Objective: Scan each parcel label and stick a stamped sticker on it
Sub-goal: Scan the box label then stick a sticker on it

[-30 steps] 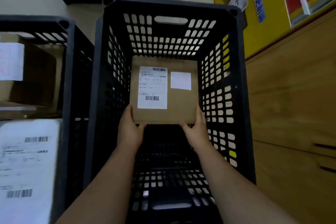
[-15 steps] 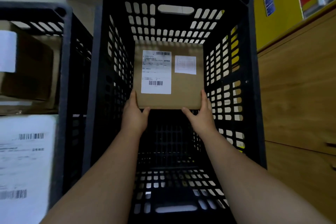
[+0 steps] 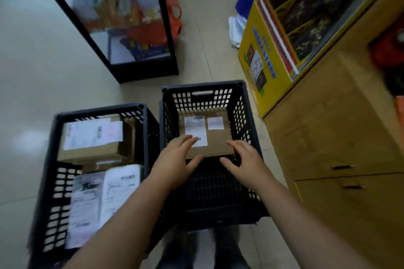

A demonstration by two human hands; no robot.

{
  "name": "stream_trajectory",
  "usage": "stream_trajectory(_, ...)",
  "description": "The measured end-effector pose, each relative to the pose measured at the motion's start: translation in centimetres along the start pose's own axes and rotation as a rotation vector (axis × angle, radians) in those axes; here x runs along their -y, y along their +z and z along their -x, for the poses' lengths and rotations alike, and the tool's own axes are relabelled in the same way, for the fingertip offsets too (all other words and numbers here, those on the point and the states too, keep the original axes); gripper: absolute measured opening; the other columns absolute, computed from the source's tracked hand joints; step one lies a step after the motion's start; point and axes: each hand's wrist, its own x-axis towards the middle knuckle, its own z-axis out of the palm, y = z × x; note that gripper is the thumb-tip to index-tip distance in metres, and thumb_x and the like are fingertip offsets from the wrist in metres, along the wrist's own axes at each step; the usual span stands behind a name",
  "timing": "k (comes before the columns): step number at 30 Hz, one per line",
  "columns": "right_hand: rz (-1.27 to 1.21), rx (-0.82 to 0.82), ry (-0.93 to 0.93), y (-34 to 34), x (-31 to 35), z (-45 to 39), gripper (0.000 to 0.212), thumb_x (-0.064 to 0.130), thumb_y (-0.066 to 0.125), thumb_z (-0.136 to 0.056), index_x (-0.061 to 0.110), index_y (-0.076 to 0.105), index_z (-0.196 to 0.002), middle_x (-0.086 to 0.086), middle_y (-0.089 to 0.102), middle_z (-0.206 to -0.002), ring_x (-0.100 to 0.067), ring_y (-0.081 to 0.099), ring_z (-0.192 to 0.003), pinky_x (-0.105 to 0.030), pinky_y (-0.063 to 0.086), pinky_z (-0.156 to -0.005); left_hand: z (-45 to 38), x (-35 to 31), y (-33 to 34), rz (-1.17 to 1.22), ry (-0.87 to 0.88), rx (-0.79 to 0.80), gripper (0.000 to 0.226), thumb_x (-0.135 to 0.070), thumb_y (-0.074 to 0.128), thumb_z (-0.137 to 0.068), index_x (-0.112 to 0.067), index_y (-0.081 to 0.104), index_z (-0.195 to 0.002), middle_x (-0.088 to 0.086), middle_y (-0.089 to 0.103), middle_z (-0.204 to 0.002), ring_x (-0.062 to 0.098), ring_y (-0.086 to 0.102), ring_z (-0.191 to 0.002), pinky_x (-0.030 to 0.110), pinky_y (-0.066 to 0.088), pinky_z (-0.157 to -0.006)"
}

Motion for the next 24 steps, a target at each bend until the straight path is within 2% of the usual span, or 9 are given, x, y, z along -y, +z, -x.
stream_trajectory(6, 0.004, -0.185, -0.051, -8.5, 8.1, 8.7, 0.059, 0.055, 0.055, -0.093, 0.032, 0.043, -0.145, 0.008, 0.037, -0.148, -0.014, 0.033, -0.138, -0.032, 0.033, -0.109, 4.7, -7.5, -12.0, -0.187, 0.36, -0.068, 0.059, -0.053, 0.056, -0.093, -0.027, 0.045, -0.144, -0.007, 0.042, -0.149, 0.014, 0.035, -0.139, 0.033, 0.031, -0.114)
stream_trajectory(9, -0.029, -0.384, -0.01, -11.4, 10.6, 13.8, 0.057, 0.053, 0.059, -0.092, 0.031, 0.047, -0.143, 0.006, 0.038, -0.148, -0.014, 0.034, -0.138, -0.027, 0.03, -0.106, 5.8, -11.3, -15.7, -0.174, 0.544, -0.073, 0.064, -0.061, 0.053, -0.089, -0.026, 0.048, -0.142, -0.005, 0.046, -0.147, 0.018, 0.041, -0.135, 0.037, 0.035, -0.112)
stream_trajectory(11, -0.027, -0.53, 0.038, -12.7, 11.6, 18.3, 0.056, 0.051, 0.061, -0.091, 0.03, 0.048, -0.141, 0.006, 0.038, -0.147, -0.015, 0.034, -0.138, -0.023, 0.027, -0.105, 6.8, -14.3, -17.1, -0.161, 0.675, -0.054, 0.068, -0.065, 0.048, -0.088, -0.025, 0.048, -0.143, -0.006, 0.046, -0.146, 0.018, 0.043, -0.133, 0.034, 0.036, -0.112)
stream_trajectory(13, -0.02, -0.664, 0.123, -13.5, 12.4, 24.0, 0.056, 0.05, 0.062, -0.091, 0.029, 0.049, -0.141, 0.004, 0.041, -0.146, -0.015, 0.036, -0.136, -0.019, 0.024, -0.103, 8.7, -17.7, -17.7, -0.131, 0.796, -0.018, 0.062, -0.057, 0.055, -0.091, -0.024, 0.047, -0.143, -0.006, 0.044, -0.146, 0.017, 0.042, -0.133, 0.032, 0.034, -0.112)
stream_trajectory(14, -0.015, -0.731, 0.169, -13.6, 12.7, 27.2, 0.056, 0.051, 0.063, -0.09, 0.027, 0.051, -0.14, 0.002, 0.043, -0.145, -0.015, 0.038, -0.134, -0.018, 0.024, -0.106, 9.9, -19.4, -17.8, -0.113, 0.884, -0.015, 0.062, -0.057, 0.054, -0.09, -0.023, 0.049, -0.141, -0.004, 0.046, -0.145, 0.019, 0.044, -0.132, 0.037, 0.035, -0.113)
stream_trajectory(17, 0.021, -0.929, 0.31, -13.2, 12.9, 37.4, 0.069, 0.069, 0.055, -0.082, 0.025, 0.056, -0.135, -0.001, 0.053, -0.138, -0.016, 0.046, -0.129, -0.029, 0.033, -0.113, 15.0, -25.4, -17.1, -0.138, 1.122, 0.037, 0.067, -0.066, 0.046, -0.087, -0.024, 0.05, -0.139, -0.002, 0.048, -0.143, 0.024, 0.045, -0.131, 0.047, 0.041, -0.108)
stream_trajectory(18, 0.042, -0.99, 0.369, -12.7, 12.9, 41.3, 0.072, 0.071, 0.052, -0.08, 0.024, 0.057, -0.134, -0.002, 0.054, -0.136, -0.016, 0.048, -0.128, -0.027, 0.034, -0.112, 17.1, -27.5, -16.3, -0.132, 1.211, 0.059, 0.066, -0.065, 0.045, -0.088, -0.024, 0.05, -0.139, -0.001, 0.048, -0.144, 0.024, 0.044, -0.132, 0.047, 0.04, -0.109)
stream_trajectory(21, 0.088, -1.197, 0.582, -9.9, 13.5, 53.7, 0.063, 0.059, 0.061, -0.086, 0.02, 0.057, -0.136, 0.001, 0.054, -0.132, -0.015, 0.046, -0.129, -0.012, 0.024, -0.106, 25.4, -33.5, -13.1, -0.08, 1.505, 0.187, 0.066, -0.061, 0.045, -0.085, -0.021, 0.055, -0.137, 0.004, 0.051, -0.142, 0.028, 0.047, -0.13, 0.044, 0.038, -0.111)
stream_trajectory(24, 0.098, -1.314, 0.78, -5.5, 14.1, 64.3, 0.057, 0.051, 0.062, -0.089, 0.023, 0.054, -0.138, 0.003, 0.05, -0.138, -0.013, 0.042, -0.132, -0.013, 0.022, -0.106, 34.3, -37.5, -9.0, -0.031, 1.726, 0.289, 0.068, -0.062, 0.045, -0.085, -0.018, 0.057, -0.135, 0.007, 0.053, -0.14, 0.028, 0.049, -0.129, 0.046, 0.041, -0.108)
